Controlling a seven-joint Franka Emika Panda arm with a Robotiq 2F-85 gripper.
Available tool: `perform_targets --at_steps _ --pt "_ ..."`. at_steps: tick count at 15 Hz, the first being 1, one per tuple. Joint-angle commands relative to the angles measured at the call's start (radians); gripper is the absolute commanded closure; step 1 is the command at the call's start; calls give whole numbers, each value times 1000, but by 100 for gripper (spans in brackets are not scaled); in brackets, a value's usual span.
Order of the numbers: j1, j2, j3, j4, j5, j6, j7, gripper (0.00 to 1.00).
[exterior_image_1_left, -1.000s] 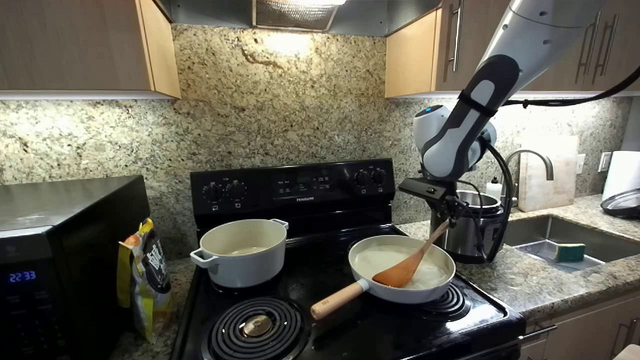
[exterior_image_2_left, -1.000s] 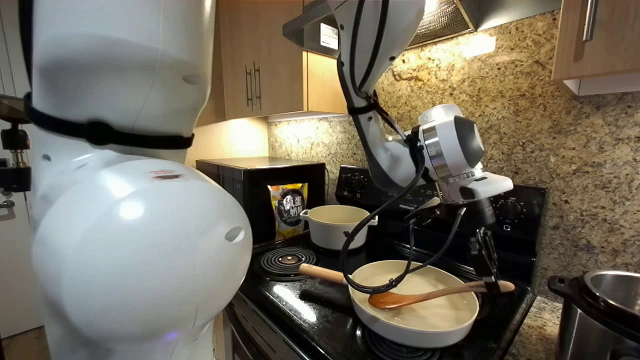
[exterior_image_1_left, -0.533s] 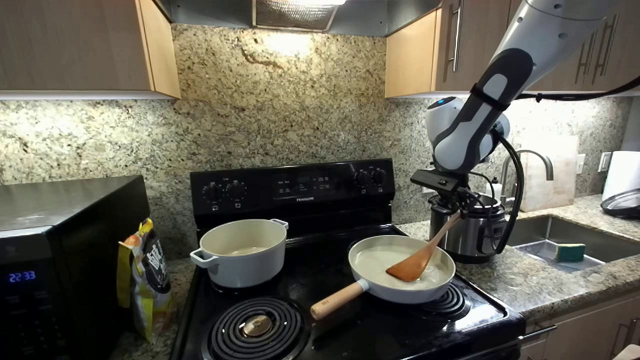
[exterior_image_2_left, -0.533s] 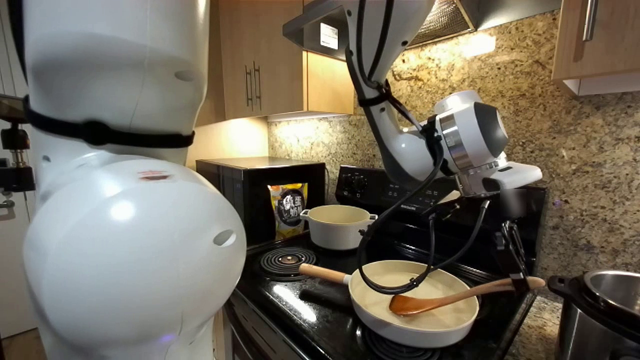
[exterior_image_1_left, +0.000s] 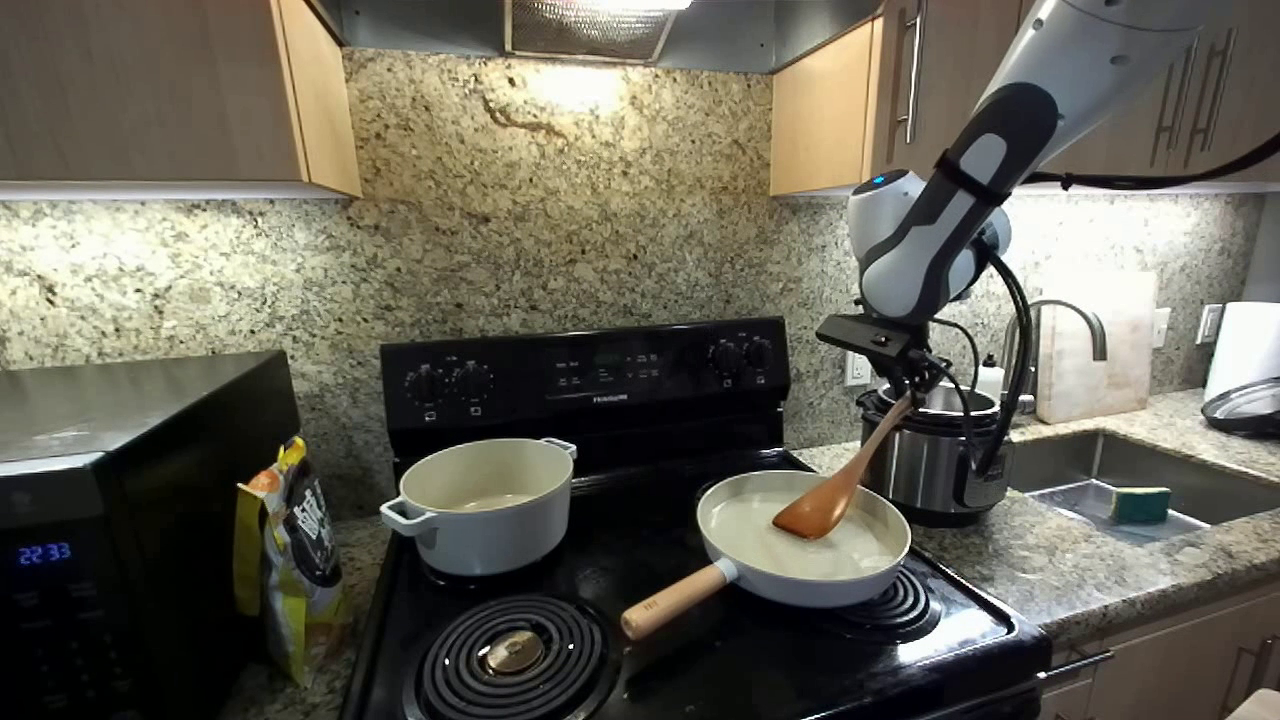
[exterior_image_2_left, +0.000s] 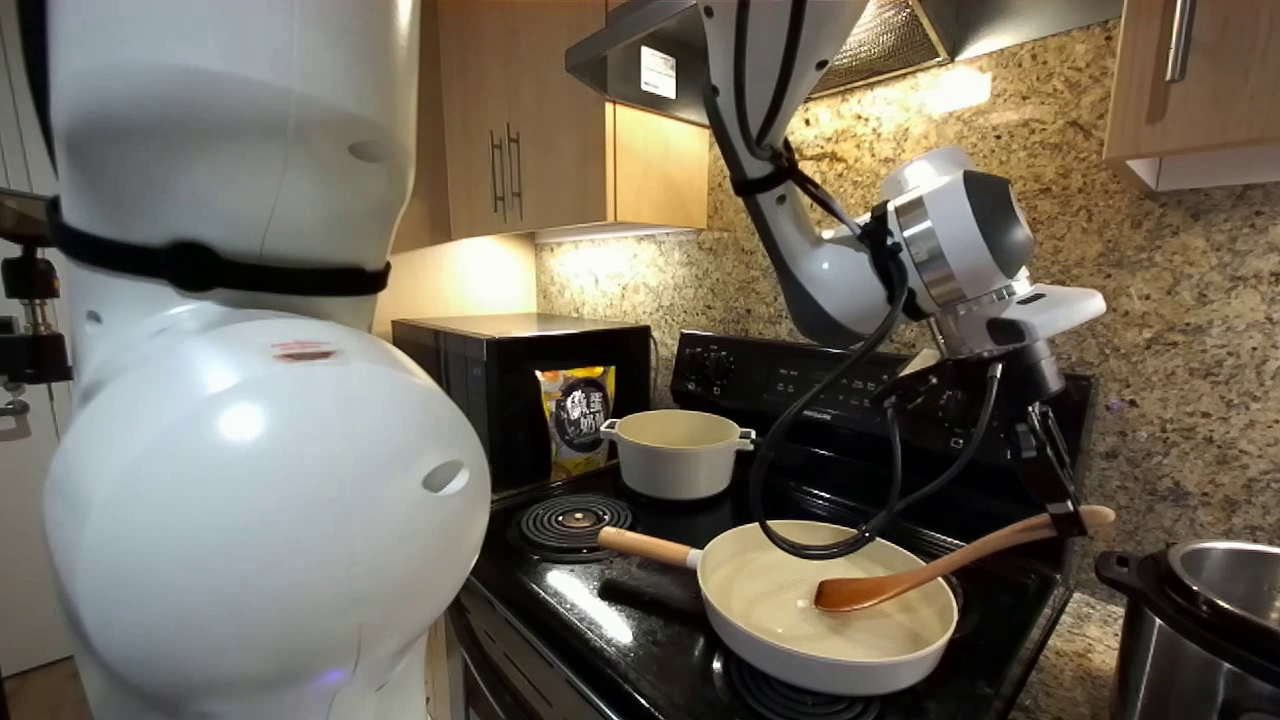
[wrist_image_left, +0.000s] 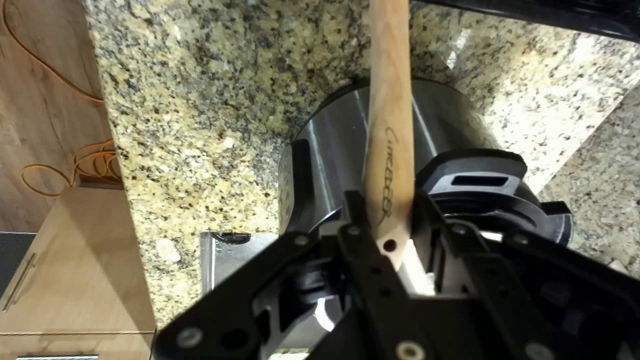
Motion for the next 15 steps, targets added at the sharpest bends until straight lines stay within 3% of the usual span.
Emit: perform_targets --at_steps 1,8,15 --pt "-2 4 27 44 22 -40 -38 88" --pt "39 36 85 93 10 -82 -4 88" --pt "74 57 109 71 10 -64 3 88"
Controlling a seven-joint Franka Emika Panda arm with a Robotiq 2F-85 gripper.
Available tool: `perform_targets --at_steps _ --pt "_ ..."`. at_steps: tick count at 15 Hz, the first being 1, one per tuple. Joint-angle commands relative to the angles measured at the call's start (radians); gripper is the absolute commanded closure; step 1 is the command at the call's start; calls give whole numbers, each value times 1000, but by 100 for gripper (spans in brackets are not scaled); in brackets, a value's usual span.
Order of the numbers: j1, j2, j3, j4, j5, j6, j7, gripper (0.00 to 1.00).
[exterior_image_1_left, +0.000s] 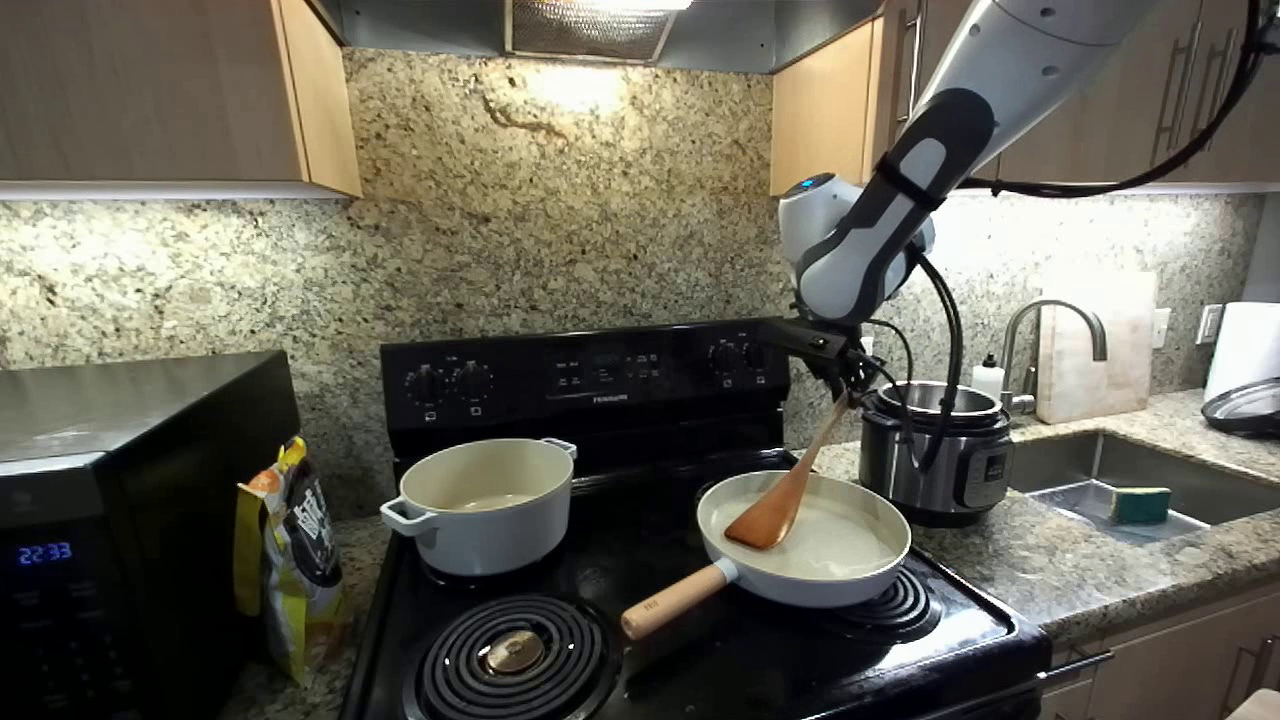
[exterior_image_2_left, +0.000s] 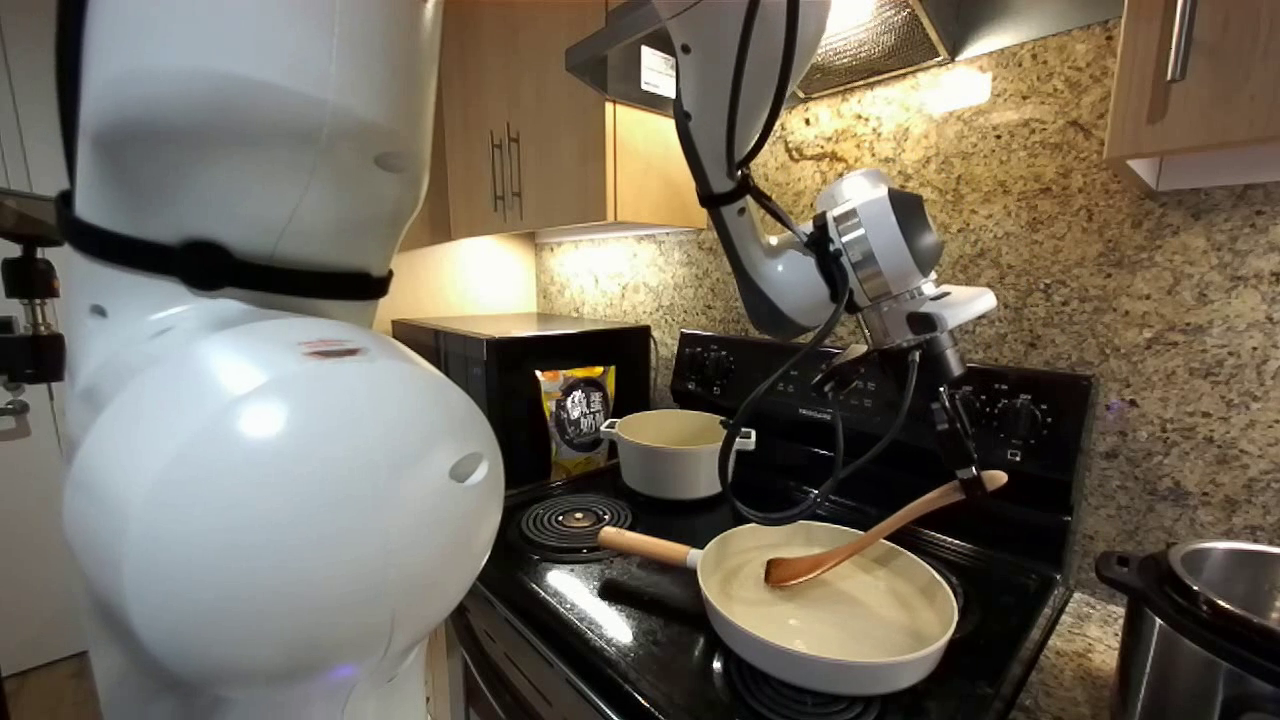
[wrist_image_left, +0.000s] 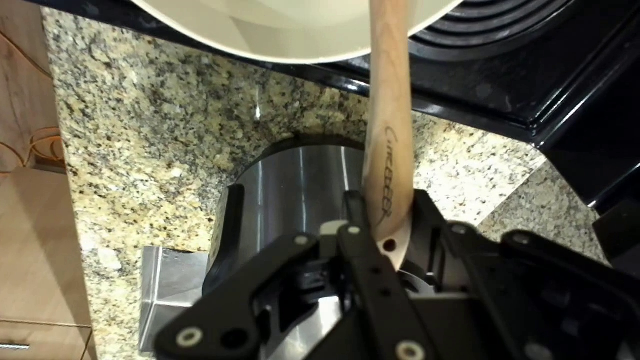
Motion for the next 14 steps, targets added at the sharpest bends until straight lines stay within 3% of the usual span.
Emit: perform_targets --at_steps 1,14 --pt "13 2 5 -13 6 -3 3 88" --pt "-18 -60 -44 -187 -15 69 -5 88"
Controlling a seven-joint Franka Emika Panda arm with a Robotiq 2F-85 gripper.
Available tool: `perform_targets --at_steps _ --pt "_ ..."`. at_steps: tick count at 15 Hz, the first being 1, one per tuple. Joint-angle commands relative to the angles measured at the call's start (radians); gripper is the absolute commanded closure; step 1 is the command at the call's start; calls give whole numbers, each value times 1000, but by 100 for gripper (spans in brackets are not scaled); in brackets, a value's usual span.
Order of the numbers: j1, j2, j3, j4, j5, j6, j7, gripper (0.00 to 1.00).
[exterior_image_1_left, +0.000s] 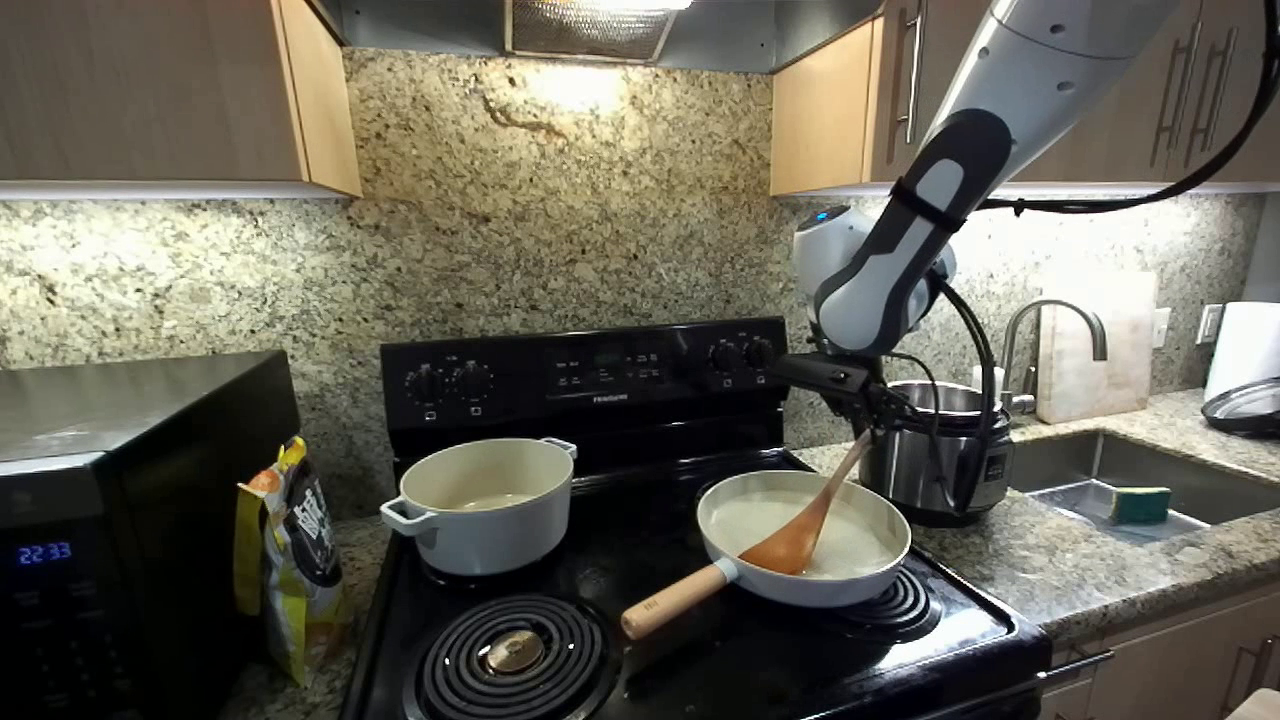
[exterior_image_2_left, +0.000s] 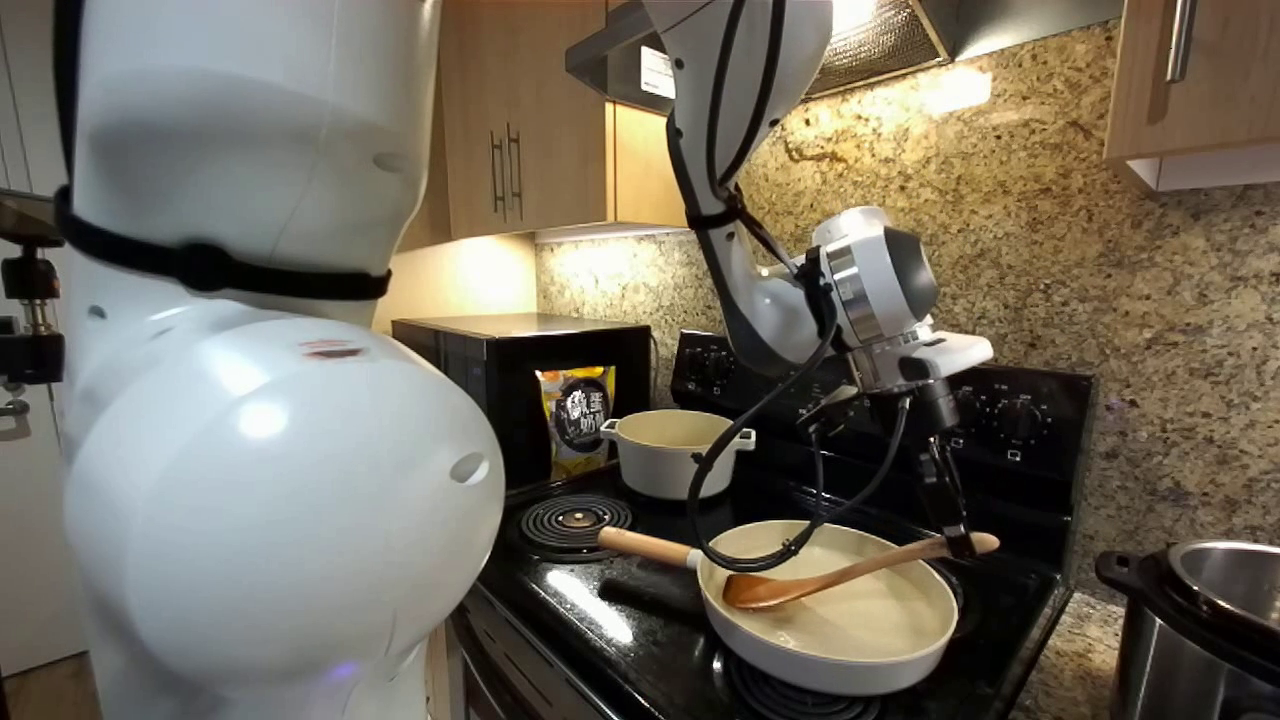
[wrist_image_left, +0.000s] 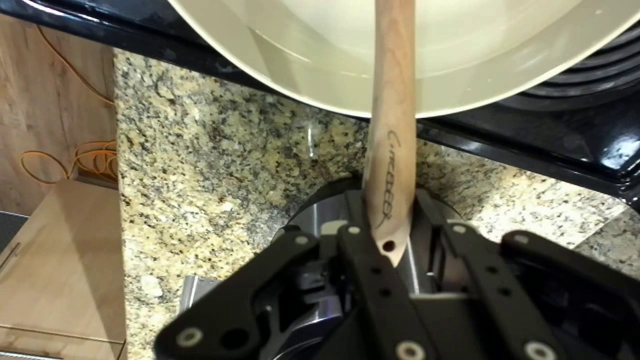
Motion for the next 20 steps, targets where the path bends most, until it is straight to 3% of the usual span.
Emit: perform_targets --at_steps 1,12,20 --pt "-28 -59 -23 -80 -14 48 -11 88" --pt "-117 -75 -88 -44 5 35 -79 89" --pt "-106 -48 -72 74 3 -26 -58 89"
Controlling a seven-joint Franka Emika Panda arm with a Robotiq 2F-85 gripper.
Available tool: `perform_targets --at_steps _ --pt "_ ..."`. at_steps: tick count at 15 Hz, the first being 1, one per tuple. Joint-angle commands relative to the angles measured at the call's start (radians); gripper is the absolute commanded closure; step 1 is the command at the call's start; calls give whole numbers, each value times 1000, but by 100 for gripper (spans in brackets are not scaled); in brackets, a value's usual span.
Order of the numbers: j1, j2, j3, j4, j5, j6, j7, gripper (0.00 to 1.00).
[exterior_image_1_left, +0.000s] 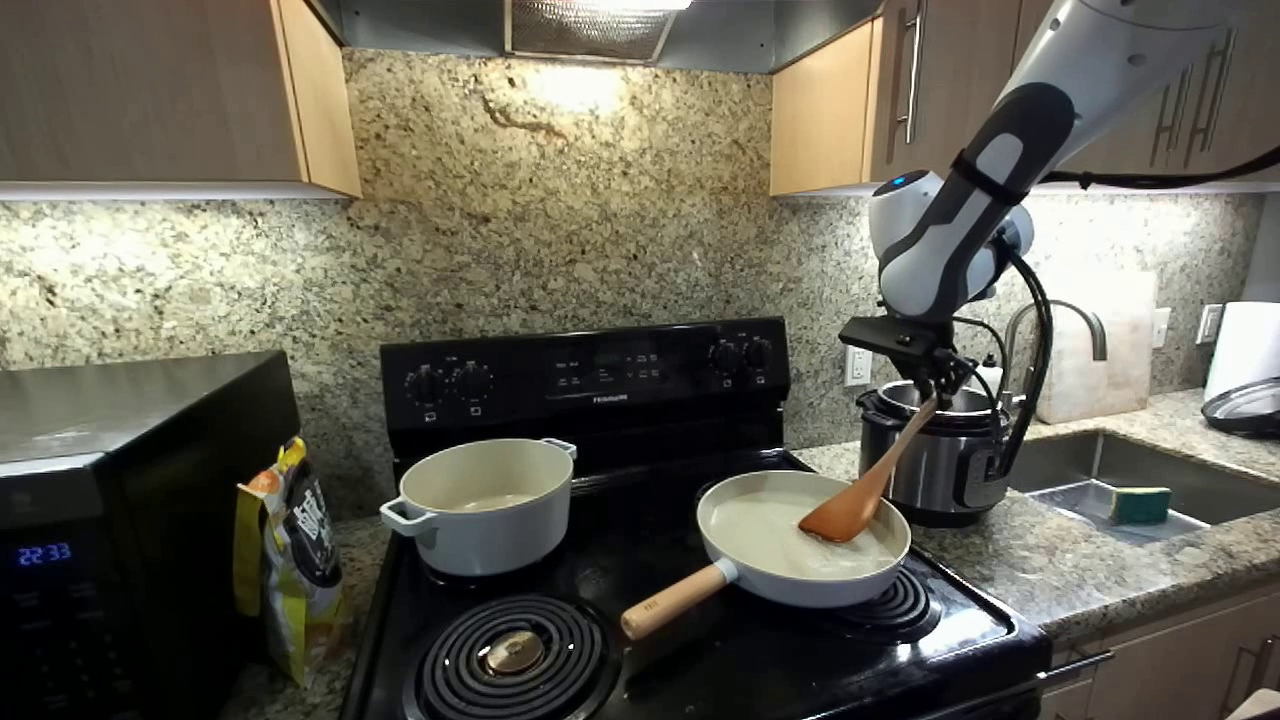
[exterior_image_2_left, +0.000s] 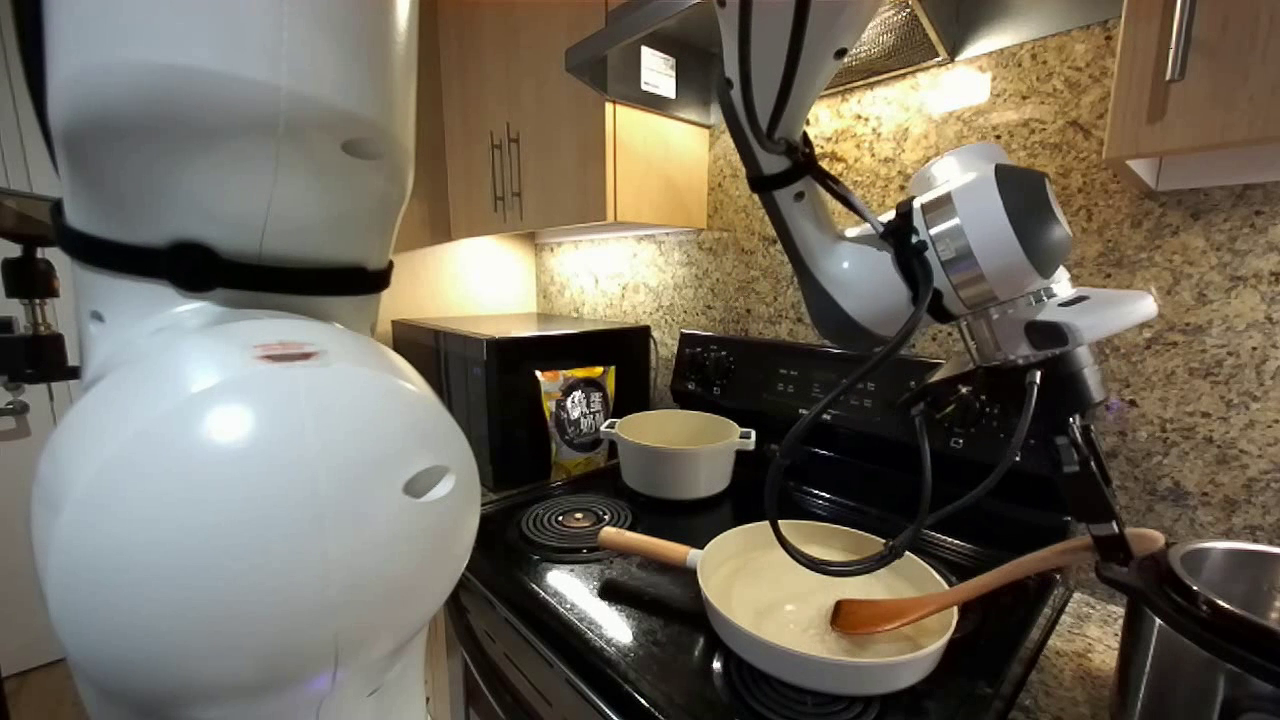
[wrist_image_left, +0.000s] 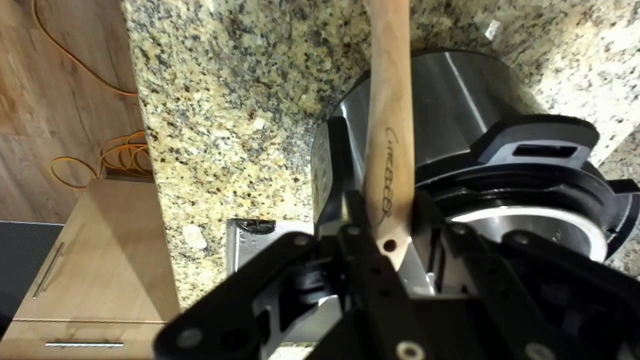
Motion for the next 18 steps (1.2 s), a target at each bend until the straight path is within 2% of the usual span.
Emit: perform_targets --at_steps 1,9,18 --pt "6 10 22 54 5 -39 -13 89" --pt "42 53 67 134 10 -79 5 89" --pt "110 97 85 130 -12 -82 37 89"
